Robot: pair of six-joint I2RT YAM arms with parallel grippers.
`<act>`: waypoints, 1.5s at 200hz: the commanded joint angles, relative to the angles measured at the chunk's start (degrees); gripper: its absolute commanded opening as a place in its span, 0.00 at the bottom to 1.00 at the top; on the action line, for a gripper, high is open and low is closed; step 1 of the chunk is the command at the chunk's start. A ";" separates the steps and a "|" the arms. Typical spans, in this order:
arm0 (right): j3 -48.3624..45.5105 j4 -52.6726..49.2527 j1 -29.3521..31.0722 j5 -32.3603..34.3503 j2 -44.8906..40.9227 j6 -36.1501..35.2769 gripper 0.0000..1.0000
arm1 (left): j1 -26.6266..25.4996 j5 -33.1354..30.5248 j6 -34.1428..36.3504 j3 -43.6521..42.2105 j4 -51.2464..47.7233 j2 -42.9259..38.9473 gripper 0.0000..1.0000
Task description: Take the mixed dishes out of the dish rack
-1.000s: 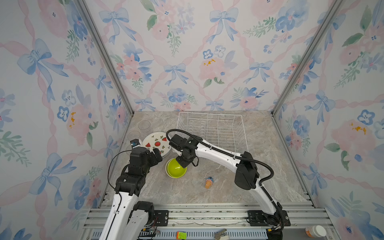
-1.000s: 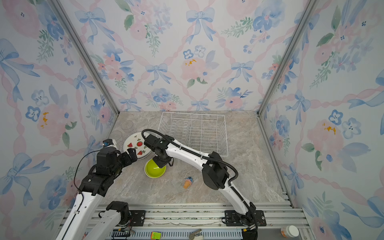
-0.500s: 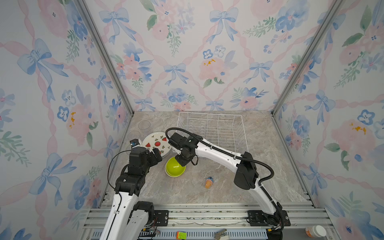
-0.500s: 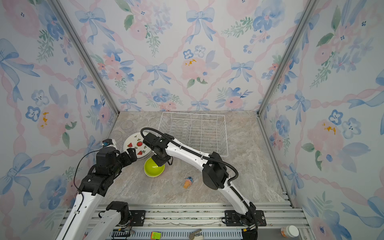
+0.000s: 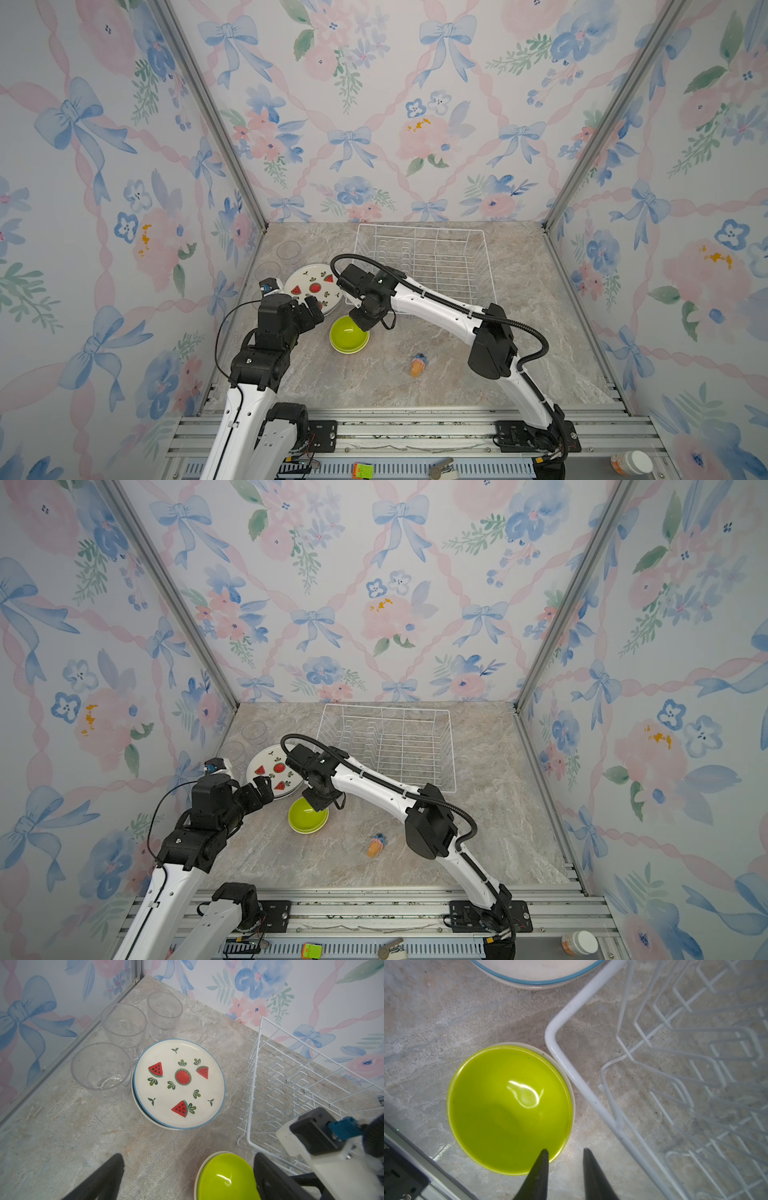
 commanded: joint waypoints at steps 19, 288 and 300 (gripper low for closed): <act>-2.13 3.11 -1.00 0.86 -7.58 -0.09 0.34 | 1.03 1.61 1.55 -0.77 1.38 0.42 0.98; -72.91 49.12 -47.08 18.35 -62.71 1.83 0.97 | 1.13 4.55 -6.97 -5.75 25.33 6.76 0.98; -73.44 50.49 -48.63 16.34 -61.55 2.04 0.97 | 1.13 3.39 -6.46 -5.67 26.55 7.95 0.98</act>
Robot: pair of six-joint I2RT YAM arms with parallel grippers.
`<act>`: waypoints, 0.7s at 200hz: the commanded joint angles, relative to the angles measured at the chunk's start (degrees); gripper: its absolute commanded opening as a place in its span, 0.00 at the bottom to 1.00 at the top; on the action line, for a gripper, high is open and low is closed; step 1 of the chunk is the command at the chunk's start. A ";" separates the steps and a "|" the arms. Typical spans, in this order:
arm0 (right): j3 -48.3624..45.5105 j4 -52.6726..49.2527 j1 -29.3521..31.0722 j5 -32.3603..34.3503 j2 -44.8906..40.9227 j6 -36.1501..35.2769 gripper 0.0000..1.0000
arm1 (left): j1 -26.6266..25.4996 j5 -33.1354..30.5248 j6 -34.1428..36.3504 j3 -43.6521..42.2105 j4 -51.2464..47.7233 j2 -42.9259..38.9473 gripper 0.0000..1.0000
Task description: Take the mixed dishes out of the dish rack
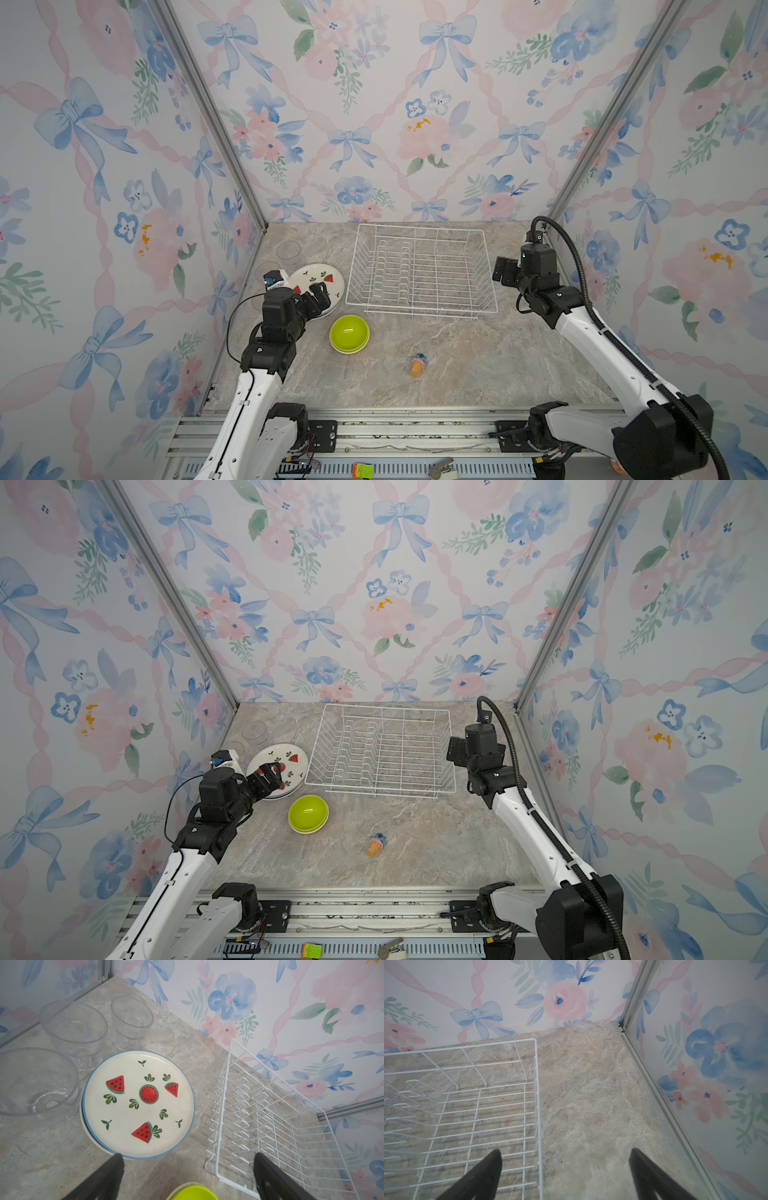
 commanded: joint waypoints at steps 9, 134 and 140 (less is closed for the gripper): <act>-1.31 4.07 -4.00 -2.87 2.96 1.96 0.97 | -0.22 -4.52 0.28 -0.49 7.21 2.65 0.98; -5.70 16.62 -11.02 -9.52 15.77 -1.68 0.97 | -0.22 -11.40 13.83 -2.44 24.02 13.20 0.98; -5.88 17.31 -11.01 -9.56 16.12 -1.84 0.97 | -0.23 -12.00 14.49 -2.30 24.48 13.85 0.98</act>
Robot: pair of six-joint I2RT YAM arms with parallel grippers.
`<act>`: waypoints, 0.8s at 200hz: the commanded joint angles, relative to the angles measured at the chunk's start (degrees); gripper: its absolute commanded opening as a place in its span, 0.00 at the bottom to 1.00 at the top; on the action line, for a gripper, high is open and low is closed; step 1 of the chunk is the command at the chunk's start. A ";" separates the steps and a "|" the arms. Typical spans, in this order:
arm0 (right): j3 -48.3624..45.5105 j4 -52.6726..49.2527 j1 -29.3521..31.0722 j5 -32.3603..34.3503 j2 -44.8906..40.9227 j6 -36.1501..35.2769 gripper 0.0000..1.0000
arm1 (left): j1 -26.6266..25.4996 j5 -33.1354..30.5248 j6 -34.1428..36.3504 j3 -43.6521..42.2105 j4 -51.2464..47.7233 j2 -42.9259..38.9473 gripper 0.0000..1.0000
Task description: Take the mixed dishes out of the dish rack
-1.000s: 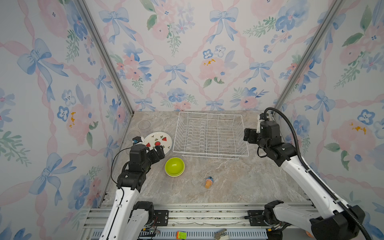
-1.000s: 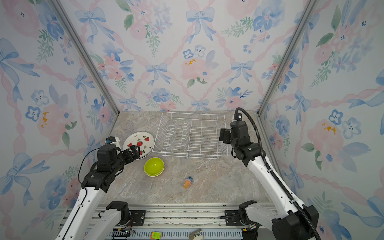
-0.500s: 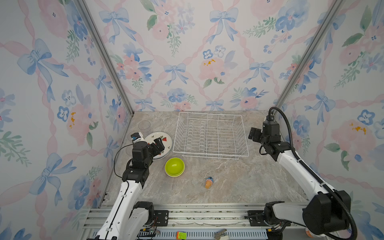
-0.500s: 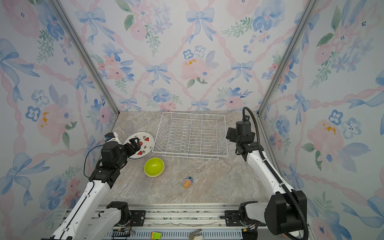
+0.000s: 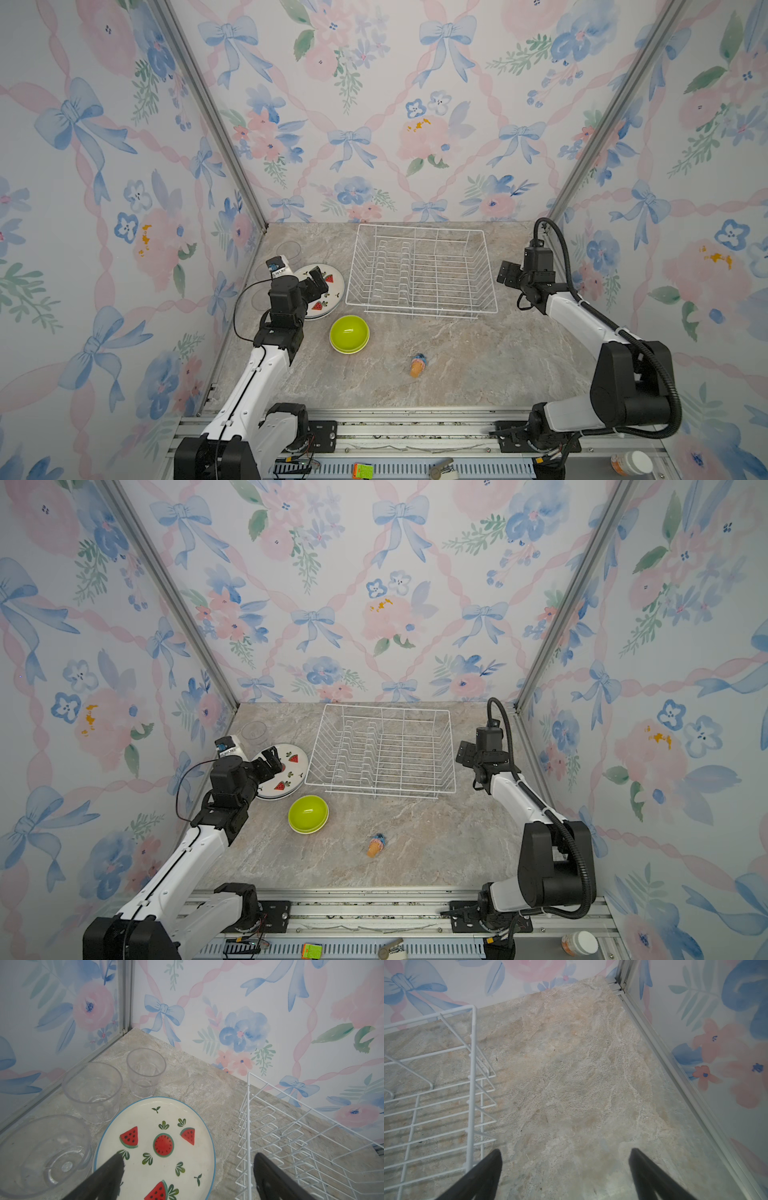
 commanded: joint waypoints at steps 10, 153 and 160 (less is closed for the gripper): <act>-1.86 6.06 -0.52 -1.38 1.75 -2.22 0.97 | -0.23 -3.58 6.51 -0.68 5.66 2.71 0.98; -12.66 25.01 -0.99 0.21 -1.13 -7.01 0.97 | -0.23 -7.07 22.31 -3.73 25.52 26.46 0.98; -13.20 25.14 -1.16 1.37 -1.66 -6.77 0.97 | -0.22 -7.25 22.32 -4.02 26.31 26.94 0.98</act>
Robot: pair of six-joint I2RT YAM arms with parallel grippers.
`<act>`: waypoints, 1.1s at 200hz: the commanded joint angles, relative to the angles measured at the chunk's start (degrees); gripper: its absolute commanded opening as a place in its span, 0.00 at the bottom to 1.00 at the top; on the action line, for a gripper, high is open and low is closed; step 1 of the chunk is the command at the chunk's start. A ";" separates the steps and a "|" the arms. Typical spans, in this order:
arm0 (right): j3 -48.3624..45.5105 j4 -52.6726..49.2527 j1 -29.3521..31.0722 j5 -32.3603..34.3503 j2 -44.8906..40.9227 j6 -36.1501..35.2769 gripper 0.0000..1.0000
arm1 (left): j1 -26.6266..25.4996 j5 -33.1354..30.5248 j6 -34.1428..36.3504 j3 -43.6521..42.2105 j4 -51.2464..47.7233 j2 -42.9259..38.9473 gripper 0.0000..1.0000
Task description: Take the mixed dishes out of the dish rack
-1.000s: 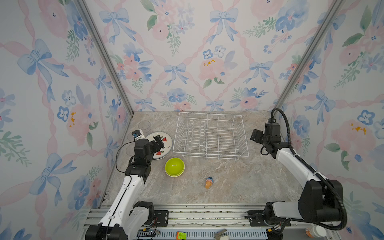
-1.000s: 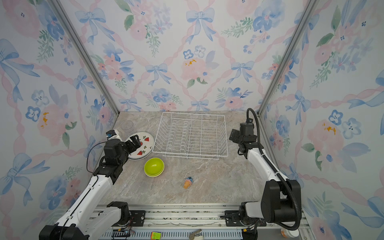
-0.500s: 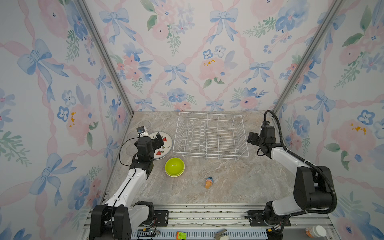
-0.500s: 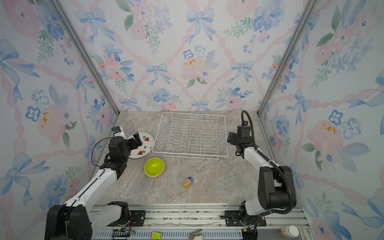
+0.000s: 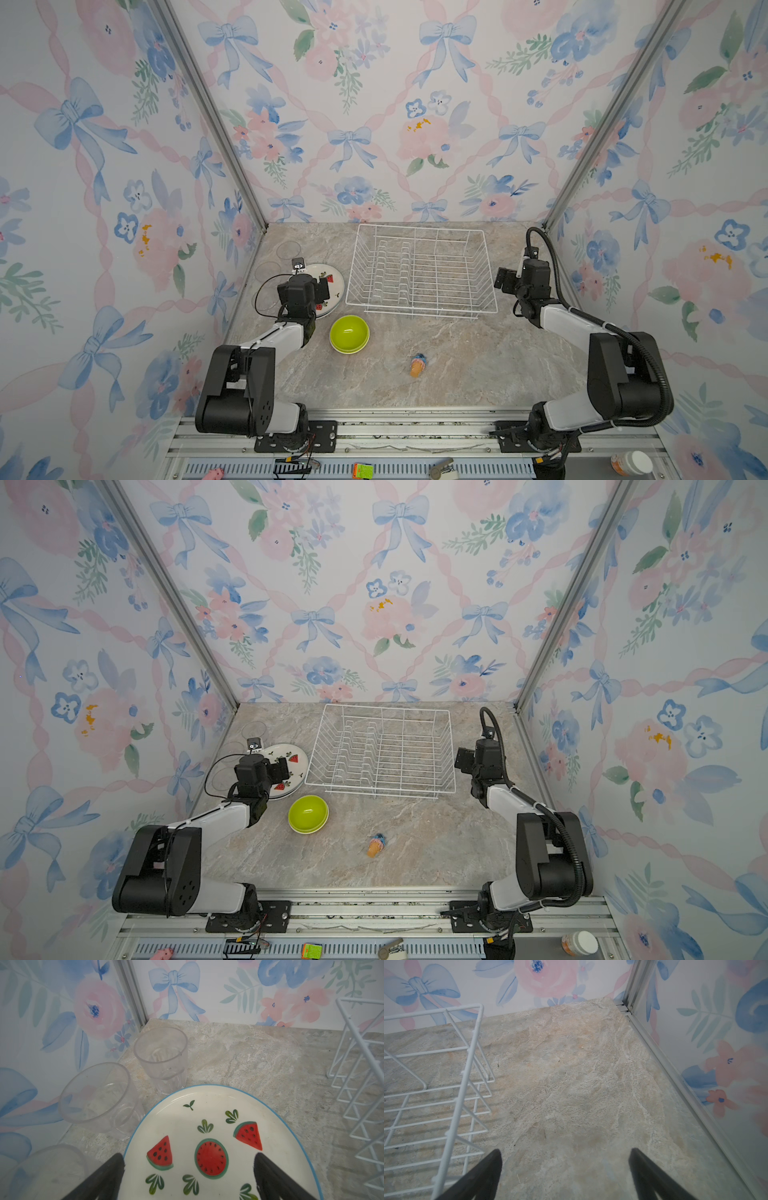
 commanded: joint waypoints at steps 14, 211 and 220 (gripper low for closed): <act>-3.63 4.96 -1.35 3.05 -3.79 -0.36 0.97 | -0.22 0.46 2.04 -2.45 7.26 2.01 0.98; -9.24 15.33 4.13 11.36 2.39 -5.97 0.97 | 0.06 0.64 3.61 -5.20 14.74 5.53 0.98; -9.44 16.09 4.99 12.55 2.54 -6.94 0.97 | 0.04 1.05 3.79 -5.64 15.28 5.24 0.98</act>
